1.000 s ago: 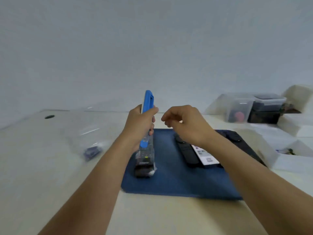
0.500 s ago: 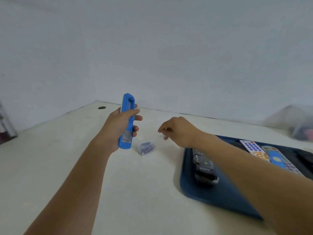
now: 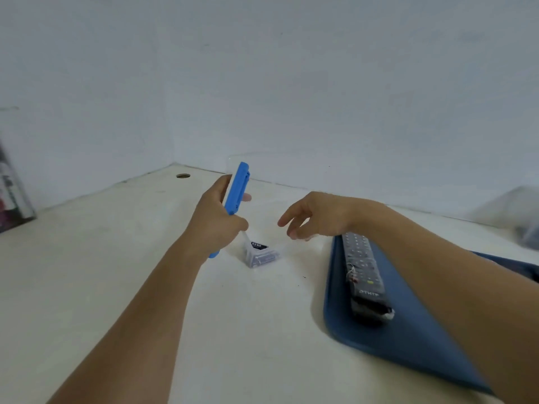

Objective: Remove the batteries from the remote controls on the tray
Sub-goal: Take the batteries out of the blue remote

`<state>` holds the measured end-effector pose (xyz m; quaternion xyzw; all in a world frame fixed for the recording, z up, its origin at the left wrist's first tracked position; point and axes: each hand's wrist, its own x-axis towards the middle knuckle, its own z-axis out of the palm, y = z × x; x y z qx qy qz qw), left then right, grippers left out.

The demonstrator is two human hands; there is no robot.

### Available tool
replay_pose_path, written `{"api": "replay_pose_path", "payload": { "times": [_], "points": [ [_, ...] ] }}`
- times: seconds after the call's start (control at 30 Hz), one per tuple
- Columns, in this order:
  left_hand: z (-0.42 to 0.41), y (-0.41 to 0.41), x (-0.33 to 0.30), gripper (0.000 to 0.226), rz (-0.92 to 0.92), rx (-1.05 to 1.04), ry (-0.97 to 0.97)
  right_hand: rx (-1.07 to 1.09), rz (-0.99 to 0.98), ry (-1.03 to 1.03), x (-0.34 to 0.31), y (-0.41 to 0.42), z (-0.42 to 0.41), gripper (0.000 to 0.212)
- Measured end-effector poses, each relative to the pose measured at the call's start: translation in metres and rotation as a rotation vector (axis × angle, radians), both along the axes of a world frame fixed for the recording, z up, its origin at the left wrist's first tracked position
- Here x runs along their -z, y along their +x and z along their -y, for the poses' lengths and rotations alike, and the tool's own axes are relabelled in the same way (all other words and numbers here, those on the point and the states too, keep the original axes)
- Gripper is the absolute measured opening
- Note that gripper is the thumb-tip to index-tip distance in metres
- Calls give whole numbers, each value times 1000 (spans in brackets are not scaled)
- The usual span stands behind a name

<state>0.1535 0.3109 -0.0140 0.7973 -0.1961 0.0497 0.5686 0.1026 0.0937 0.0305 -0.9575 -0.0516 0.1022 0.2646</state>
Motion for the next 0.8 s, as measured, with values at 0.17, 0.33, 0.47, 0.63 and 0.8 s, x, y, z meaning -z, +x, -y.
{"api": "replay_pose_path", "payload": {
  "times": [0.17,0.33,0.47,0.63,0.8],
  "points": [
    [5,-3,5,83,158,14,42,1,-7,-71,11,13,-33,34],
    [6,-4,7,85,198,22,9,73,58,-126,31,23,-55,26],
    [7,-2,9,85,215,22,-6,80,20,-147,28,23,-61,28],
    [10,-2,9,89,197,3,-12,82,7,-214,25,23,-66,36],
    [13,-2,8,90,186,-27,-47,149,50,-245,31,29,-74,44]
  ]
}}
